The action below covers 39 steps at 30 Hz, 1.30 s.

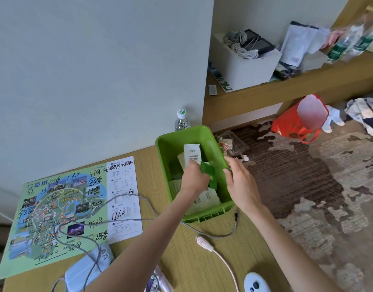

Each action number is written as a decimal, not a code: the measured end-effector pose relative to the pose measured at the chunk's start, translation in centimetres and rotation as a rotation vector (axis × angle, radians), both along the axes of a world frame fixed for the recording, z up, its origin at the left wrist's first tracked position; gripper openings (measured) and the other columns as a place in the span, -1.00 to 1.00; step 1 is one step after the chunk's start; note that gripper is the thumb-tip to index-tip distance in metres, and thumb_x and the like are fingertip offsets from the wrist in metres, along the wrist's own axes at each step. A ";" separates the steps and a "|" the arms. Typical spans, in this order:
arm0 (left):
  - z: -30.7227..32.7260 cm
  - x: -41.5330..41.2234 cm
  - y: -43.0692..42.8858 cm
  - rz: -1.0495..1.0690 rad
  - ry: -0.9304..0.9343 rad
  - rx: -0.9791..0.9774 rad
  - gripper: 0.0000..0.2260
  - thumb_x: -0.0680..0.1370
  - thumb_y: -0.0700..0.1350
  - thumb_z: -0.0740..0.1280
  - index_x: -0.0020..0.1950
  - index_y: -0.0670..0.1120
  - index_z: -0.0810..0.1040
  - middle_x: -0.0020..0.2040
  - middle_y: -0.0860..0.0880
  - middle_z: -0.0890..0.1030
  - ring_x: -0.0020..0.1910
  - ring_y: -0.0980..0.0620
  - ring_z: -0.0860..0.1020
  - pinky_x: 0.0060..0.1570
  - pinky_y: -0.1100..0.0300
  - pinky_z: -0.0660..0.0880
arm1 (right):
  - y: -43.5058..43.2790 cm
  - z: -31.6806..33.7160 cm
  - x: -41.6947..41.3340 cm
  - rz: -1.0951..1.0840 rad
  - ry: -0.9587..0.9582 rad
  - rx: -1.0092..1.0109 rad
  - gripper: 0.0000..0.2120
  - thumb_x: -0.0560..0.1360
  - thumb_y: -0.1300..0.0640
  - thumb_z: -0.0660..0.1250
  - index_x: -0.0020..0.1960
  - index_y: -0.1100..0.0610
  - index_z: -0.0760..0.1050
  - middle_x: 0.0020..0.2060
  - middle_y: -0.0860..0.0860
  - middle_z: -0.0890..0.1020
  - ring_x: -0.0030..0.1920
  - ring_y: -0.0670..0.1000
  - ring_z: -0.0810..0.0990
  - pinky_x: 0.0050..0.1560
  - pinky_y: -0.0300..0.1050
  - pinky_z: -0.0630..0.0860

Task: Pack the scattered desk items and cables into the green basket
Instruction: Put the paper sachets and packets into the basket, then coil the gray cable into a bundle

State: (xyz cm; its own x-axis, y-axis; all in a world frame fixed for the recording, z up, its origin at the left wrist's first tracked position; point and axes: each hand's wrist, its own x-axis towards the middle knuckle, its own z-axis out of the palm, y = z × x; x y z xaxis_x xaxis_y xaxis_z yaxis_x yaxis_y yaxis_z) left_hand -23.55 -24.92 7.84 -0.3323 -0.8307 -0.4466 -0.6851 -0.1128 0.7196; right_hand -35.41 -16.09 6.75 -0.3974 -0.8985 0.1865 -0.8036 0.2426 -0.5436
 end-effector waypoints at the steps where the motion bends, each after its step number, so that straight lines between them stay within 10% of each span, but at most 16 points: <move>1: -0.5 -0.5 0.0 0.014 -0.008 0.039 -0.69 0.54 -0.30 0.24 0.26 -0.22 0.29 0.09 -0.15 0.53 -0.16 -0.18 0.66 -0.19 -0.10 0.63 | 0.0 -0.1 0.0 -0.002 -0.002 -0.008 -0.67 0.61 0.20 0.24 0.36 0.20 0.41 0.23 0.07 0.57 0.01 0.07 0.65 -0.11 -0.13 0.59; 7: -1.7 -1.2 -0.2 -0.190 -0.059 0.037 -0.87 0.57 -0.10 0.29 -0.01 -0.16 0.50 -0.08 -0.19 0.63 -0.07 -0.18 0.60 0.00 -0.07 0.55 | -0.1 -0.6 -0.2 -0.029 0.008 -0.010 -0.66 0.61 0.20 0.21 0.37 0.21 0.41 0.23 0.07 0.57 0.01 0.06 0.66 -0.08 -0.13 0.59; 19: 3.7 8.0 0.8 -0.174 0.046 -0.539 -0.85 0.60 -0.13 0.24 0.09 -0.07 0.58 0.01 0.05 0.63 -0.07 0.09 0.59 -0.08 0.07 0.58 | 0.9 0.3 1.2 -0.055 0.118 0.009 -0.67 0.59 0.20 0.23 0.34 0.20 0.39 0.22 0.08 0.51 0.15 0.06 0.56 0.06 -0.06 0.57; 30: -2.1 22.8 11.7 0.029 -0.094 -0.486 -0.88 0.59 -0.20 0.27 0.02 -0.08 0.59 -0.03 0.01 0.62 -0.11 0.02 0.61 -0.13 0.03 0.57 | 10.5 -1.1 11.9 0.181 0.134 -0.174 -0.69 0.46 0.34 0.30 0.17 0.15 0.46 0.17 0.04 0.49 0.18 0.02 0.47 0.20 -0.11 0.41; 39: -7.3 30.2 19.7 -0.098 -0.353 -0.424 -0.78 0.53 -0.03 0.38 0.15 -0.04 0.57 0.14 0.00 0.55 0.18 -0.05 0.47 0.07 0.04 0.49 | 14.6 -6.8 14.8 0.514 0.156 0.286 -0.82 0.56 0.17 0.29 0.16 0.14 0.49 0.09 0.01 0.53 0.10 0.06 0.53 0.13 -0.02 0.48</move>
State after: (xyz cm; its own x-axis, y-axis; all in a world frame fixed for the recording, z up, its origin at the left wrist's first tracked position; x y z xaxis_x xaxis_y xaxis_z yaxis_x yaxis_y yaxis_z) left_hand 6.63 -5.18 0.53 -0.3078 -0.9346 -0.1783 -0.8856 0.2129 0.4129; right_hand -20.64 -1.53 -0.08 0.1135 -0.9911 -0.0691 -0.9213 -0.0790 -0.3807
